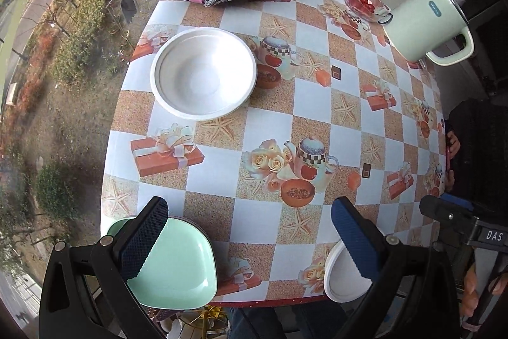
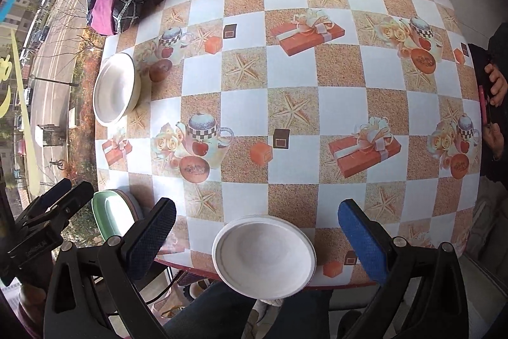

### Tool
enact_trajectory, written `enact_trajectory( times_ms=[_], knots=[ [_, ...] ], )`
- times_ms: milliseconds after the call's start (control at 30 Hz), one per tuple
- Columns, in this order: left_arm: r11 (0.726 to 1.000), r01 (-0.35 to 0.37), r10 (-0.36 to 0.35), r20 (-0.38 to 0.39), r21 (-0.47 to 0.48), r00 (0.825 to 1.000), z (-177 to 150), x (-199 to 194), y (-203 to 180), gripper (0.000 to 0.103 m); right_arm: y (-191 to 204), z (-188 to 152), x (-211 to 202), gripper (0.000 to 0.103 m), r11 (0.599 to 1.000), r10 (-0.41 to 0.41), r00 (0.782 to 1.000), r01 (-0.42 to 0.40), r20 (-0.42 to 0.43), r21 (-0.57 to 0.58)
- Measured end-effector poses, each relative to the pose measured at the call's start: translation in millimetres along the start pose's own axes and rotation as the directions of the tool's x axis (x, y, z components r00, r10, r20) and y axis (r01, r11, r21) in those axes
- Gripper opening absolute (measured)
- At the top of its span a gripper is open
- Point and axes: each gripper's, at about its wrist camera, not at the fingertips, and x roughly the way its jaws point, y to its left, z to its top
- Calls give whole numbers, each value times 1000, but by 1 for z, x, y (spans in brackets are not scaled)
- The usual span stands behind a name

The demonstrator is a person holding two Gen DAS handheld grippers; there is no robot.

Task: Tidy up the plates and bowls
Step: 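Move the right gripper to the rim of the third white bowl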

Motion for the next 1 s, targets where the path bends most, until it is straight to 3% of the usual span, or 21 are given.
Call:
enact_trajectory(
  times_ms=[333,700,1000],
  knots=[
    [990,-93,96,27,-102,995,41,15,59,103,95,40,25,103,995,2,1000,-4,-20,-101],
    [958,-196,204,14,-208,979,92,65,102,103,132,95,90,103,1000,-10,1000,9,-16,-7],
    [946,-215,216,-22,-243,976,116,103,117,103,153,123,131,103,1000,-2,1000,2,-4,-14]
  ],
)
